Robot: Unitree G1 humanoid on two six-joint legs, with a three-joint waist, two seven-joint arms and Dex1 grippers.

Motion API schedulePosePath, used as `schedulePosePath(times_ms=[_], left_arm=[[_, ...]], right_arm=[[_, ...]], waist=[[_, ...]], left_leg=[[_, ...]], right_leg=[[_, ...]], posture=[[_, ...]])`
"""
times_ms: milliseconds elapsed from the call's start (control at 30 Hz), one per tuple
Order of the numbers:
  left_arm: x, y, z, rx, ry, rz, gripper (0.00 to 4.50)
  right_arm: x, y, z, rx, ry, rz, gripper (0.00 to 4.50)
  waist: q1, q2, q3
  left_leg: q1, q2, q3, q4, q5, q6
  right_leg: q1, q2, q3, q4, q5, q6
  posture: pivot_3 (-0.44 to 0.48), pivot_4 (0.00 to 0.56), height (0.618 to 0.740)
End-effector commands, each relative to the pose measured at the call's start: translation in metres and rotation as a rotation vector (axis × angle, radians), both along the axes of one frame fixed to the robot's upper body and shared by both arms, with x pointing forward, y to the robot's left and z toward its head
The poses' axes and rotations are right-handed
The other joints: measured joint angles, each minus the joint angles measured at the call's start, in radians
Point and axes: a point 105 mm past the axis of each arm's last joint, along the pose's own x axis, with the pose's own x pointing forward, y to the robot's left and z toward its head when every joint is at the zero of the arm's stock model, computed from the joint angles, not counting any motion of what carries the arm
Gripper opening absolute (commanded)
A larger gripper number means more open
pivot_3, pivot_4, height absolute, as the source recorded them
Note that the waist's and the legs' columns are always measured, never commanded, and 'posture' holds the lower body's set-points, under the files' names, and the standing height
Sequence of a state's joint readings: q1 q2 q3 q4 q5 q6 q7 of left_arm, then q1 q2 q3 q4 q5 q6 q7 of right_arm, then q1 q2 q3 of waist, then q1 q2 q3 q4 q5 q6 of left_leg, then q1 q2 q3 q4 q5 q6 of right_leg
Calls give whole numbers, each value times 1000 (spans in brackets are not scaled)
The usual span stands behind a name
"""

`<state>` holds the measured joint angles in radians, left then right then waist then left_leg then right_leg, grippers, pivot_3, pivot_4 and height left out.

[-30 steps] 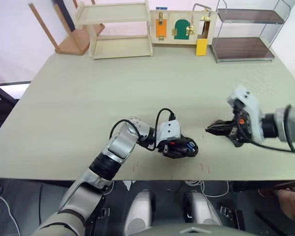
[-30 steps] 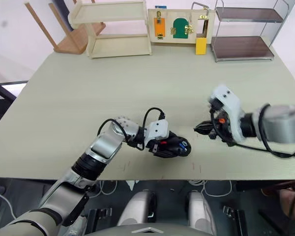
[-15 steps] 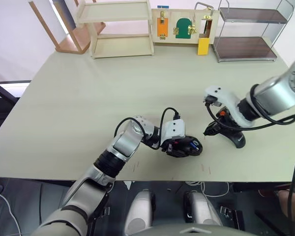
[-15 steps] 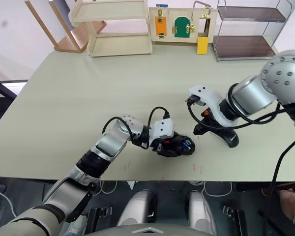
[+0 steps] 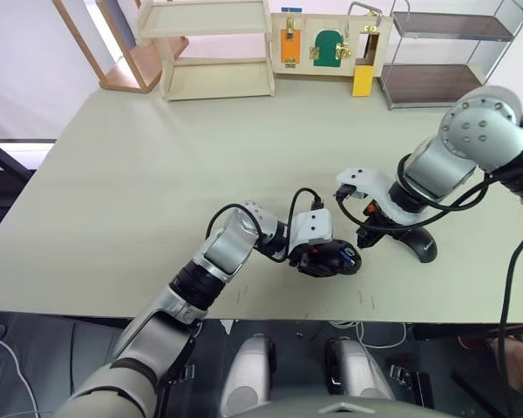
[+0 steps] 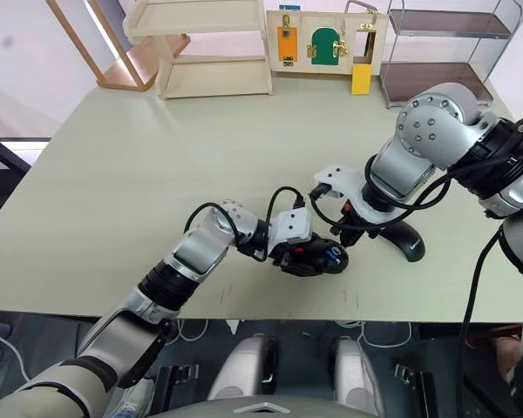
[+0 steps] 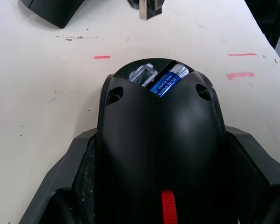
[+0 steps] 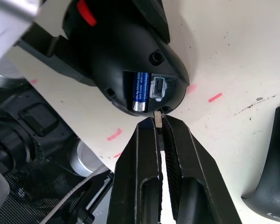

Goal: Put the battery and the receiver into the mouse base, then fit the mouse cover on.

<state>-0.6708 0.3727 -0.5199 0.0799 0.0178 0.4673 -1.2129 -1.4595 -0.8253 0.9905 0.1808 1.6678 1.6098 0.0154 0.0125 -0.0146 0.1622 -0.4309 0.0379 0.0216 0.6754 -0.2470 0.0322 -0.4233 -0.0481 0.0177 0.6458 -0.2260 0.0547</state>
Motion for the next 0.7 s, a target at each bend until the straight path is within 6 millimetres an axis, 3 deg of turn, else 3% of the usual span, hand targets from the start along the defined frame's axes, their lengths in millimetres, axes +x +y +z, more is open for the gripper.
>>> schedulePosePath(times_ms=[33, 700], left_arm=[[1, -2, -4, 29, 2, 11, 3023], [-1, -2, -5, 44, 12, 40, 3023]], right_arm=[[3, 5, 6, -5, -21, 9, 0], [8, 16, -8, -46, -23, 28, 0]], waist=[[0, 0, 0], [0, 0, 0]], left_leg=[[0, 0, 0, 0, 0, 0], [0, 0, -1, 2, 0, 0]], right_leg=[[0, 0, 0, 0, 0, 0], [0, 0, -1, 2, 0, 0]], posture=[[0, 150, 740], [0, 150, 740]])
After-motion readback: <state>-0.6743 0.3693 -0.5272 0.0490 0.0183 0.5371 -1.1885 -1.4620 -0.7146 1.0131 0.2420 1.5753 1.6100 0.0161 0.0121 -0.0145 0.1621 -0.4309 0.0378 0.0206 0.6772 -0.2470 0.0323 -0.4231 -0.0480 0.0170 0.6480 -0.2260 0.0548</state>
